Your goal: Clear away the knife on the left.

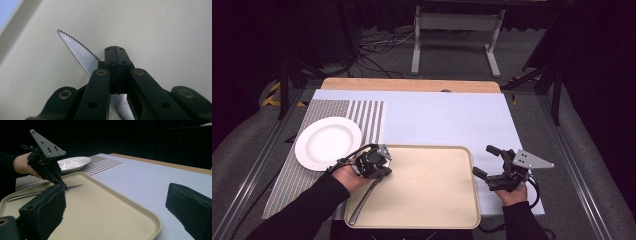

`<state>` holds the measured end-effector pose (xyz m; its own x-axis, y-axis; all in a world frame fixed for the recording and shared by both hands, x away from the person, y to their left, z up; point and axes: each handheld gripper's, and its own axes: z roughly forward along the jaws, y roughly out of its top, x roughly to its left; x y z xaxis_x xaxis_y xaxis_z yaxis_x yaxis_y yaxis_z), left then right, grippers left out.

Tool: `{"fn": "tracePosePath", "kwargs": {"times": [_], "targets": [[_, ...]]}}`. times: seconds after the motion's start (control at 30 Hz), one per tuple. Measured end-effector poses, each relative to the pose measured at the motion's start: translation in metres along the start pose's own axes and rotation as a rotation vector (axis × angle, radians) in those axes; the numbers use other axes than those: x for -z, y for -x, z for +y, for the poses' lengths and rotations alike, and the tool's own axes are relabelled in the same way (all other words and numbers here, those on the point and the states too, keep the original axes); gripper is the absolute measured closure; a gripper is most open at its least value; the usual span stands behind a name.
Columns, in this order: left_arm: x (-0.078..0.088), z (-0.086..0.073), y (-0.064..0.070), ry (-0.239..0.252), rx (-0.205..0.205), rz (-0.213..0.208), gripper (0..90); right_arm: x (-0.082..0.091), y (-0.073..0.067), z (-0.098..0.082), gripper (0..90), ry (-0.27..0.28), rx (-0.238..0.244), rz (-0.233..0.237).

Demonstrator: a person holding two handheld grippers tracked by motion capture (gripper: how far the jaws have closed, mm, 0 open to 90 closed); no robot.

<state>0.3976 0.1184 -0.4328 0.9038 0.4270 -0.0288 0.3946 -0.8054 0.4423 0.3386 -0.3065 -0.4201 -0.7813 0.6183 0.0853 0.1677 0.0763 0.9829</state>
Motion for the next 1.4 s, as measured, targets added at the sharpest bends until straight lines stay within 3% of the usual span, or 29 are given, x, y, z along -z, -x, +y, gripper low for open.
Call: {"fn": "tracePosePath", "kwargs": {"times": [0.5, 1.4], "targets": [[0.007, -0.012, -0.016, -0.004, 0.047, 0.029, 90.0, -0.001, 0.000, 0.000, 3.5, -0.001, -0.002, 0.006], [0.013, -0.021, -0.025, -0.018, 0.063, 0.045, 89.9, -0.001, 0.000, -0.001, 3.6, -0.009, -0.010, 0.011]]}}
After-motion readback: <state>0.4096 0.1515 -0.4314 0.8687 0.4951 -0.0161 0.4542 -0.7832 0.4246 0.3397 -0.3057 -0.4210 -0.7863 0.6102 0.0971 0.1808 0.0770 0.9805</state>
